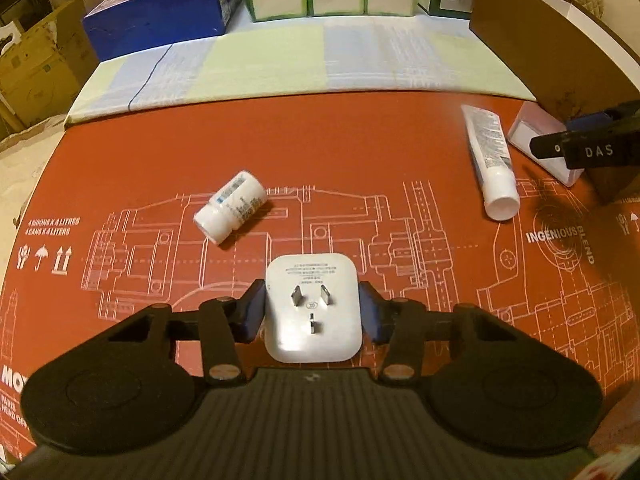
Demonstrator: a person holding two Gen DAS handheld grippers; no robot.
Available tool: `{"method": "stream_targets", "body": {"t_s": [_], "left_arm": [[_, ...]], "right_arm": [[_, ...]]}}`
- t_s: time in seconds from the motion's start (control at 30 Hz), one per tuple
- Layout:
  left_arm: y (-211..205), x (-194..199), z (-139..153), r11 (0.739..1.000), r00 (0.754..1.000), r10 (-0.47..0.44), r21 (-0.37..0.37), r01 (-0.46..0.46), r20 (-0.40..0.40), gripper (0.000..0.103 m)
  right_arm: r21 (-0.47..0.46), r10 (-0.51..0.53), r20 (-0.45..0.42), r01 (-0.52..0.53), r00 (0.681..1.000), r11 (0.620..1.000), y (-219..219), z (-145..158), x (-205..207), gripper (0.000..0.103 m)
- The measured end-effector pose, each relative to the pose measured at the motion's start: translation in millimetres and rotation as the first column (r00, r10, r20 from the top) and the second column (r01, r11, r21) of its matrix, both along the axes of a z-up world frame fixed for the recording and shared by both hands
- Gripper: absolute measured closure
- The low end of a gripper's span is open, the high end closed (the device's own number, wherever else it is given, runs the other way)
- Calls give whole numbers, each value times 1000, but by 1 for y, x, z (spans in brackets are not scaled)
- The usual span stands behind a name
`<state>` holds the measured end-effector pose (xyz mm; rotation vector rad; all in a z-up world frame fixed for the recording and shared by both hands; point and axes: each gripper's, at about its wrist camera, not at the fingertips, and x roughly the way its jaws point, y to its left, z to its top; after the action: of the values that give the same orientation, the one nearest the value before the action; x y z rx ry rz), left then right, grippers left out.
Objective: Organize rigid objects
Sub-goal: 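Grasp the white plug adapter with the left tool while the right tool grasps the clear plastic case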
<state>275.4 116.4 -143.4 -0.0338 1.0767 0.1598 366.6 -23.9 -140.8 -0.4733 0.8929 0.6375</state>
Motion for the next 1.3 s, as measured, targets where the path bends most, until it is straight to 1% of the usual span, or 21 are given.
{"method": "stream_targets", "body": {"t_s": [0.07,0.33,0.47,0.57,0.7,0.8,0.97,1.07,1.13,1.3], "left_arm": [[1,6,0,1000,1000,-3,-3,3,2,59],[-4,33,-3,999,999,-46,-12,46,6,59],[-4,40,-3,998,999,-54,-32,54,7,59],[-3,43,-3,998,999,-52,-47,53,8,59],[-1,45,-3,997,999,-47,-61,47,8,59],[-1,49,-3,996,999,-47,-75,47,10,59],[-6,50,-4,995,998,-65,-78,66,11,59],[-8,49,-3,994,997,-78,-78,78,9,59],[-8,48,-4,993,997,-79,-93,78,2,59],[-9,46,-5,992,997,-79,-97,78,-2,59]], "right_arm": [[-7,2,-6,-2,1000,1000,3,-2,5,45],[-72,23,23,-22,999,997,18,-8,20,46],[-91,29,13,-28,999,995,21,-9,23,46],[-78,35,-26,-37,999,996,17,-6,22,46],[-45,68,-81,-72,994,996,11,-2,13,46],[-25,88,-119,-92,989,995,8,1,0,46],[-2,114,-165,-116,980,993,6,3,-24,46],[6,138,-187,-139,973,990,6,4,-35,46],[15,152,-198,-152,968,988,5,4,-37,46],[4,194,-193,-197,962,980,7,3,-42,44]]}}
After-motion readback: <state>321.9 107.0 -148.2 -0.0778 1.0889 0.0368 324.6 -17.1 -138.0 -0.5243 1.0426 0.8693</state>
